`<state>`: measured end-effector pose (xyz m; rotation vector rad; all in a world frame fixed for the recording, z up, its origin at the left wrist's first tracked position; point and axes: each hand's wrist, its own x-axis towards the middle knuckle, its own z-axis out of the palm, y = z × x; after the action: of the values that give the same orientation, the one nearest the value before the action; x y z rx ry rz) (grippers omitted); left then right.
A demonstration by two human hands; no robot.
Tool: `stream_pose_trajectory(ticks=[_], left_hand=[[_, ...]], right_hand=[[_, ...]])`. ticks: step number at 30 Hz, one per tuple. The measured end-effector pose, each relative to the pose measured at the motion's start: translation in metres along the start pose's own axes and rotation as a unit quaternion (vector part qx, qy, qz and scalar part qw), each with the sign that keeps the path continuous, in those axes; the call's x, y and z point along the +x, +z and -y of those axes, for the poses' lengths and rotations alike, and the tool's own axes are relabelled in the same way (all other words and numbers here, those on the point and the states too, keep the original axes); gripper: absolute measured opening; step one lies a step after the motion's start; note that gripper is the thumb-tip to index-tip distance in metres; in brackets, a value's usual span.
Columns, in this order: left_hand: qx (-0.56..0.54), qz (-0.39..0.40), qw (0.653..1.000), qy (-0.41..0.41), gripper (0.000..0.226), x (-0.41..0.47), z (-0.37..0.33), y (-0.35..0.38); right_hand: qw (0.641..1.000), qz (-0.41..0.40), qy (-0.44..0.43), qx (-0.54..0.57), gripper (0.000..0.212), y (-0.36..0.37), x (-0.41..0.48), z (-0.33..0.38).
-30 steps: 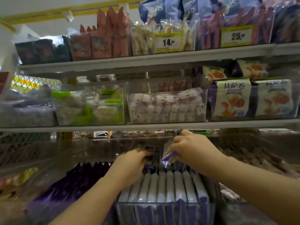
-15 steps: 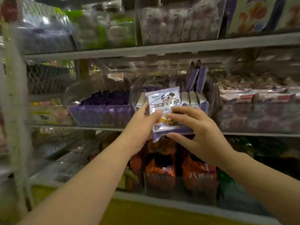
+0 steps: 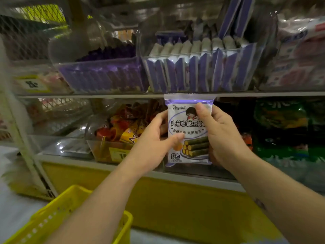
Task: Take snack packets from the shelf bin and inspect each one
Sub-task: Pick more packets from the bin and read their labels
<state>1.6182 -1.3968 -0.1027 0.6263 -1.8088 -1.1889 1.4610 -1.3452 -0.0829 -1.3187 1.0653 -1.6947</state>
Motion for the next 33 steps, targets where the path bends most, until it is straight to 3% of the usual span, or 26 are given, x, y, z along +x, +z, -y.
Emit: stream_pose_trajectory(ticks=[3,7,11,21,29,33], left_hand=[[0.011,-0.006,1.000,-0.007,0.044,0.007,0.009,0.001],[-0.042,-0.068,0.997,-0.024,0.018,0.008,0.012,0.004],[-0.083,-0.110,0.989,-0.050,0.022,0.000,0.012,0.010],[-0.238,-0.114,0.944,-0.200,0.020,-0.017,0.007,0.001],[-0.222,-0.144,0.944,-0.198,0.025,-0.019,0.009,0.002],[-0.201,-0.144,0.949,-0.197,0.029,-0.022,0.009,0.004]], right_hand=[[0.998,0.020,0.038,0.056,0.035,-0.008,0.007,-0.012],[0.994,0.045,0.048,0.091,0.030,-0.012,0.008,-0.025],[0.990,0.065,0.073,0.102,0.022,-0.011,0.003,-0.034],[0.985,0.095,0.132,0.054,0.031,-0.006,-0.013,-0.038],[0.971,0.057,0.191,0.130,0.037,0.006,-0.016,-0.034],[0.964,0.005,0.221,0.145,0.029,0.011,-0.017,-0.038]])
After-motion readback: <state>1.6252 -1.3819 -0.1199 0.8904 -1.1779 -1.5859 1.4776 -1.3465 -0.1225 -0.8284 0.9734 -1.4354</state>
